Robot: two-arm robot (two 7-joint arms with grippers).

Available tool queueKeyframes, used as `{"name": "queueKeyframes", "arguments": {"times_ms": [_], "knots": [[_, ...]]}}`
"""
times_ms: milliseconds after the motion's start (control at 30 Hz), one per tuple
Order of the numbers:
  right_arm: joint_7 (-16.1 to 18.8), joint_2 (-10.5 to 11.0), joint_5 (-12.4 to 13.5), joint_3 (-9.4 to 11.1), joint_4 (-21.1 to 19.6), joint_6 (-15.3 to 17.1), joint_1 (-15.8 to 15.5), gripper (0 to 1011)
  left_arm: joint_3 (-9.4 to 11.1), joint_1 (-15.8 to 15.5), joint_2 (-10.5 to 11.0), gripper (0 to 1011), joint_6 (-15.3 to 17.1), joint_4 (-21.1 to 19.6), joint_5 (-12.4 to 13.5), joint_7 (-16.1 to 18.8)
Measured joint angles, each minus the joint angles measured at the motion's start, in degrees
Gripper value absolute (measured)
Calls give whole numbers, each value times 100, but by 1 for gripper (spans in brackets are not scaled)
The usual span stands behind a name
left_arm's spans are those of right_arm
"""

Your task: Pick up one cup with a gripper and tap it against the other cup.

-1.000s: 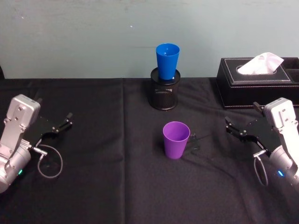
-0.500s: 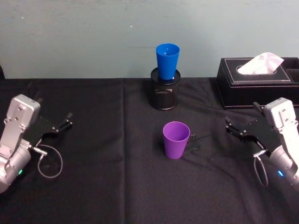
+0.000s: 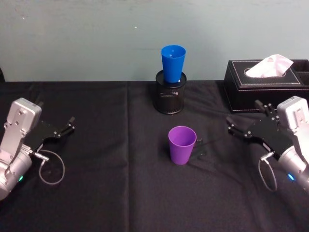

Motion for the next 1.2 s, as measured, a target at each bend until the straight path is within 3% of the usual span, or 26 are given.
{"name": "queueKeyframes", "arguments": {"times_ms": [100, 167, 267, 300, 433, 500, 533, 733, 1200], "knots": [[276, 63, 178, 35, -106, 4, -94, 1003, 0, 0, 0, 1000, 0, 0, 0, 0], [681, 177, 474, 99, -271, 2, -280, 1003, 0, 0, 0, 1000, 0, 0, 0, 0], [1038, 278, 703, 125, -373, -30, -428, 1003, 0, 0, 0, 1000, 0, 0, 0, 0], [1304, 343, 832, 124, -418, -60, -504, 1003, 0, 0, 0, 1000, 0, 0, 0, 0], [1929, 436, 1006, 39, -423, -165, -596, 1003, 0, 0, 0, 1000, 0, 0, 0, 0], [2037, 438, 1023, 13, -407, -181, -596, 1003, 0, 0, 0, 1000, 0, 0, 0, 0], [2274, 421, 1041, -53, -343, -212, -580, 1003, 0, 0, 0, 1000, 0, 0, 0, 0], [2680, 198, 1045, -176, -31, -246, -380, 1003, 0, 0, 0, 1000, 0, 0, 0, 0], [3144, -538, 869, -338, 987, -334, 328, 1003, 0, 0, 0, 1000, 0, 0, 0, 0]]}}
